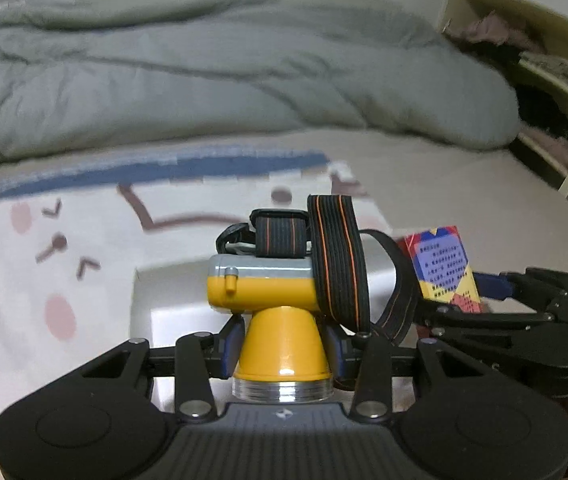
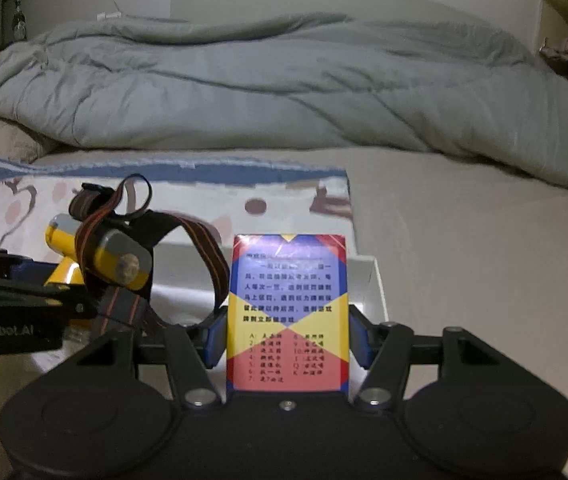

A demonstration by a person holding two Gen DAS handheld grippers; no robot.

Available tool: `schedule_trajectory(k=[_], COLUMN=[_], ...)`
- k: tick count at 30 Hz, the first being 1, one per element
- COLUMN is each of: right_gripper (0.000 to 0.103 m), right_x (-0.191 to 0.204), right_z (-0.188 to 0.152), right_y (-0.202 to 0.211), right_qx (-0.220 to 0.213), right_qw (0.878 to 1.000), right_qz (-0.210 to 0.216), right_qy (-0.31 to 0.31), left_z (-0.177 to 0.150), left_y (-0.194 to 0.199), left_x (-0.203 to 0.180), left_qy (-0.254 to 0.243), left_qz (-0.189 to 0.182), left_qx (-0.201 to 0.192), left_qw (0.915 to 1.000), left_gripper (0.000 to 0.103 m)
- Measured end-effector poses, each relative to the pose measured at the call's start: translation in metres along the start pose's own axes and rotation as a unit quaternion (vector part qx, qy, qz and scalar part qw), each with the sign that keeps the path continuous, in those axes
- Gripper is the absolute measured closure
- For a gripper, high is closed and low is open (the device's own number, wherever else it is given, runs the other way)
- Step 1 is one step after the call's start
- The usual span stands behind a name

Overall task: Organize objects
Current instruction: 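Open both tools to drop the headlamp and card pack into the box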

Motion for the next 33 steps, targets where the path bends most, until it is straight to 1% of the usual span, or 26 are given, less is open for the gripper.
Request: schedule_trajectory(k=[3,4,6,9,10,11,12,13,22,25,28,33], right_gripper=[0.043,0.043,0.043,0.042,0.038,0.025,0.019,0.019,0.018,0.016,0.011,0.01], right_x=[-0.004,-0.005,-0.009,-0.012,-0.012,-0.012,-0.013,-0.013,-0.01,-0.01,-0.01,-0.002], right_z=[-0.007,-0.009,-0.013,-0.016,-0.016,-0.015,-0.014,-0.014,-0.012,-0.009,-0.006,-0.006], right_y=[-0.009,-0.011,-0.016,-0.019,-0.017,-0.017,-0.015,-0.013,0.001,0.014,0.031,0.057], right_qx=[0.015,0.019,0.029,0.033,0.029,0.027,0.026,0.024,0.035,0.033,0.022,0.02], right_qw=[1.0,1.0,0.999,0.999,0.999,0.999,0.999,0.999,0.999,0.999,0.999,0.998], right_qz=[0.003,0.003,0.002,0.003,0.005,0.012,0.017,0.011,0.004,-0.003,-0.011,-0.023], right_qy=[-0.004,-0.009,-0.019,-0.026,-0.029,-0.032,-0.036,-0.038,-0.032,-0.035,-0.038,-0.049], left_z=[-0.006,-0.006,-0.007,-0.008,-0.007,-0.006,-0.005,-0.002,0.002,0.001,-0.002,-0.006], left_y=[-0.011,-0.013,-0.017,-0.023,-0.023,-0.021,-0.017,-0.015,0.007,0.018,0.032,0.061], left_x=[-0.002,-0.001,-0.002,-0.002,0.0,0.0,0.002,0.001,0.004,0.007,0.01,0.017], left_qy=[0.013,0.016,0.016,0.012,0.017,0.019,0.019,0.017,0.006,0.005,-0.001,-0.011], left_qz=[0.0,0.0,0.0,-0.002,-0.005,-0.004,0.004,0.008,0.01,0.008,0.005,0.004], left_qx=[0.037,0.043,0.046,0.05,0.048,0.041,0.031,0.025,0.026,0.028,0.029,0.02], left_qw=[0.9992,0.9989,0.9988,0.9987,0.9987,0.999,0.9993,0.9995,0.9996,0.9996,0.9996,0.9997], left_gripper=[0.06,0.06,0.06,0.058,0.055,0.044,0.034,0.031,0.03,0.03,0.03,0.03])
Point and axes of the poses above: each gripper's, at about its wrist camera, not at the fingertips, and y roughly against the way its jaws point, x to its left, z to its top, the point moved 4 cm from there along -y, roughly the way its jaws point, and after that the axes turned 5 degrees about y, right-handed, at the moved point
